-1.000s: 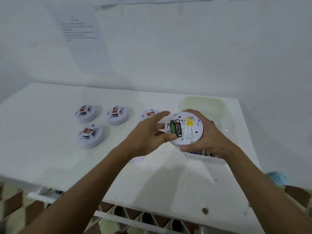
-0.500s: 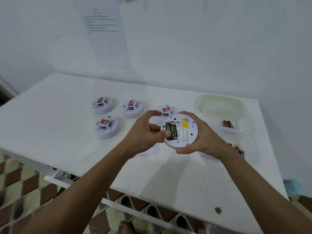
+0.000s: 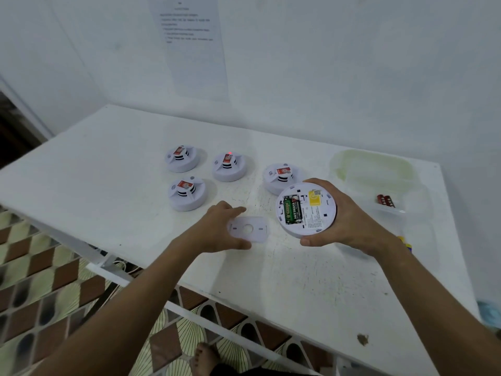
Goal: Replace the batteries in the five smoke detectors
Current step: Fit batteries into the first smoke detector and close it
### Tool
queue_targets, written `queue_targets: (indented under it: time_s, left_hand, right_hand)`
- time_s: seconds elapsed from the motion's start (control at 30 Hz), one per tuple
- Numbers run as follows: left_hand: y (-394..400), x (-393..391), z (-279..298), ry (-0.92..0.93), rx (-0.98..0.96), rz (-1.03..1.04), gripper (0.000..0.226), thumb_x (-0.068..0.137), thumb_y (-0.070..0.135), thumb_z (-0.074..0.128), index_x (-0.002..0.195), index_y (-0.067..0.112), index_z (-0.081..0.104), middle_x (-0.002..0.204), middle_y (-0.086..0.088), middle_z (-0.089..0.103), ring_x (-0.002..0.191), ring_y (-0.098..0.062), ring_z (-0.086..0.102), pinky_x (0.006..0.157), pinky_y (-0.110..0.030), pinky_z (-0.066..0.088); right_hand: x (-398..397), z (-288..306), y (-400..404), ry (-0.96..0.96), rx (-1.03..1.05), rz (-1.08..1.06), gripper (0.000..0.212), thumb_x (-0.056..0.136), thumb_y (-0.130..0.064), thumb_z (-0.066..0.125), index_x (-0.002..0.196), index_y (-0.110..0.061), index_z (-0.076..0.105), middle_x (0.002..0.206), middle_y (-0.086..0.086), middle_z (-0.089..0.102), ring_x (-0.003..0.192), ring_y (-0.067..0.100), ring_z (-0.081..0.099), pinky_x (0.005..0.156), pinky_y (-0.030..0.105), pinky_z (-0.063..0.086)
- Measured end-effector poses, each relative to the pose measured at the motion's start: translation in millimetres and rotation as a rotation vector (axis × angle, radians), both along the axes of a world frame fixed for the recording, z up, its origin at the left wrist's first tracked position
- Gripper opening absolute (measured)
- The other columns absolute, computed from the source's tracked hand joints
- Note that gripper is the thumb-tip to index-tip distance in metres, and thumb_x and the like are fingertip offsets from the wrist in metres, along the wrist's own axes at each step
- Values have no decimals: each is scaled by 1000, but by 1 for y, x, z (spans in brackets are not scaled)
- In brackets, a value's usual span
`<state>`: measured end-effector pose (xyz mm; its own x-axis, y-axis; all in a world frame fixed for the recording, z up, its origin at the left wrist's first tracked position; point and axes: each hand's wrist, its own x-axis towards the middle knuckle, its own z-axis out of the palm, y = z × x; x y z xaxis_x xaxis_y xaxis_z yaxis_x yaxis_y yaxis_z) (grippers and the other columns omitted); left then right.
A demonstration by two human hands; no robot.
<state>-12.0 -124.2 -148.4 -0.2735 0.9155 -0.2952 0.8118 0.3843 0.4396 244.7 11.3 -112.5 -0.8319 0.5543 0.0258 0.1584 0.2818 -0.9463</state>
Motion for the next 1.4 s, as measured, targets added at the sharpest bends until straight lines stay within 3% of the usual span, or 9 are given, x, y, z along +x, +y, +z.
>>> queue_targets:
  time_s: [0.13,0.33,0.57,0.8,1.0,1.13,1.23,1.4]
  left_hand:
    - [4,-4,-10,18,5,17,91,70,56,78,147,27,37,119,3,41,109,-16,41,93,-32,42]
    - [1,-5,-11,42,36,30,74,67,59,78,130,27,54,111,2,43,96,-15,47,76,-24,42]
    - [1,16,33,-53,475,214,66,67,56,79,119,19,62,105,4,54,84,-3,53,64,-12,38]
    - [23,77,80,-130,540,-20,70,63,55,83,122,24,62,108,9,54,88,-3,55,69,-11,42]
    - [35,94,75,-189,531,-64,69,61,49,86,122,27,62,118,13,50,103,-8,53,81,-14,49]
    - [38,100,78,-216,497,-72,72,62,51,84,126,26,60,122,14,54,96,-6,56,75,-13,51]
    - [39,105,80,-238,494,-66,70,65,50,83,127,27,61,113,18,57,84,2,57,72,-13,51]
    - [40,108,76,-253,436,-53,78,63,55,82,132,27,60,128,11,61,97,-8,62,87,-24,54]
  right_hand:
    - [1,-1,-1,-14,6,11,96,53,-1,94,133,-29,49,122,-18,62,116,1,58,87,17,52]
    - [4,0,1,-30,18,9,97,53,-3,95,135,-29,49,124,-18,61,117,2,57,88,17,52]
    - [5,1,0,-2,17,-29,96,54,0,94,133,-31,50,121,-21,63,115,1,59,88,18,53]
    - [7,5,-4,45,16,-85,101,54,2,94,135,-33,46,120,-24,63,110,-2,62,82,17,53]
    - [18,7,-5,43,19,-138,99,53,-3,96,135,-30,49,118,-22,64,113,3,60,85,25,57]
    - [23,7,-4,47,21,-158,97,53,-3,96,135,-26,50,118,-23,63,113,3,60,85,25,57]
    - [26,7,-3,60,14,-162,96,53,-1,95,135,-25,51,118,-19,64,112,6,61,84,26,57]
    - [30,5,0,57,9,-159,93,53,-2,96,132,-25,53,118,-16,65,111,6,62,85,24,57]
